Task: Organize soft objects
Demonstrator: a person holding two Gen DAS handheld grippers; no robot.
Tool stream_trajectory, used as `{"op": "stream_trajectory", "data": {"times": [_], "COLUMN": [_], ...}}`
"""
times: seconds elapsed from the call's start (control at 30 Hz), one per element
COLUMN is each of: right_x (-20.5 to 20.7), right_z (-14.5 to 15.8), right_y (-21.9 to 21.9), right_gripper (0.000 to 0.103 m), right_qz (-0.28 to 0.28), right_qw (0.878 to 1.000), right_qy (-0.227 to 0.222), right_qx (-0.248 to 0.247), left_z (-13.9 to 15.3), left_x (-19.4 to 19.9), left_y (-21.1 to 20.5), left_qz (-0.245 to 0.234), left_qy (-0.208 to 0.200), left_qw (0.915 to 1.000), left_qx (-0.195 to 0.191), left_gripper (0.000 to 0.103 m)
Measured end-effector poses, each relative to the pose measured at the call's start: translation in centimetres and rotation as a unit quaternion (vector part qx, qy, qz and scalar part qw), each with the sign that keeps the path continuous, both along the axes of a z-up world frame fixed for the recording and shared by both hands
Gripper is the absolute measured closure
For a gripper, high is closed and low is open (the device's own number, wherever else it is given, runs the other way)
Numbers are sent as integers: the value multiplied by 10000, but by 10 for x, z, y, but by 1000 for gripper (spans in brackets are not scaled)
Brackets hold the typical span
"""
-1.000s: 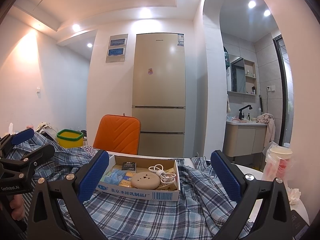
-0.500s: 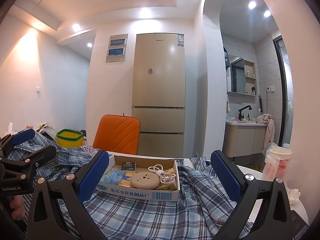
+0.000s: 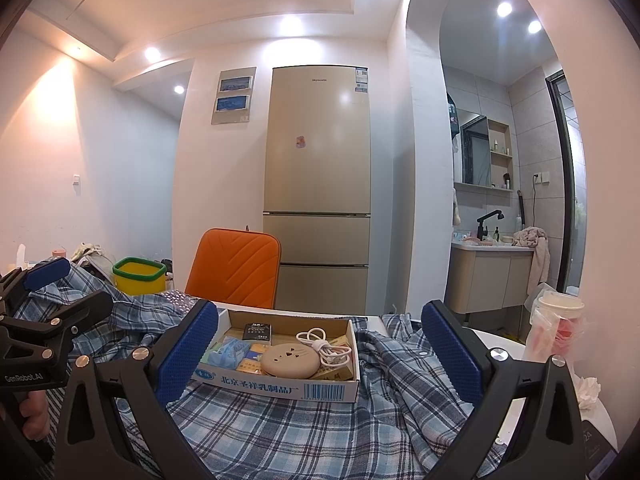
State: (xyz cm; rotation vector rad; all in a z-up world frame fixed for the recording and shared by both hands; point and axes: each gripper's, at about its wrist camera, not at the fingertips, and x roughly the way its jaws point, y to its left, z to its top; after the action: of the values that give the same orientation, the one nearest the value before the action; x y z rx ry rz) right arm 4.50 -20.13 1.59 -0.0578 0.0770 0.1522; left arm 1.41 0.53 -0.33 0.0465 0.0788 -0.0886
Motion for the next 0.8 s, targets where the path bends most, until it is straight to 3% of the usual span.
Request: {"op": "stream_trajectory", "data": {"times": [0.8], "right_x": [0], "right_z": [-2], "right_y": [-2], "right_gripper": [0], "right_qz": [-10], "right_qw": [10000], "right_qy": [29], "right_qx": [-8], "left_z": [0], "left_x": [0], "left_y": [0], "left_qz": [-2], "left_qy": [10], "left_qw": [10000], "left_qx": [4], "left_gripper": [0]}}
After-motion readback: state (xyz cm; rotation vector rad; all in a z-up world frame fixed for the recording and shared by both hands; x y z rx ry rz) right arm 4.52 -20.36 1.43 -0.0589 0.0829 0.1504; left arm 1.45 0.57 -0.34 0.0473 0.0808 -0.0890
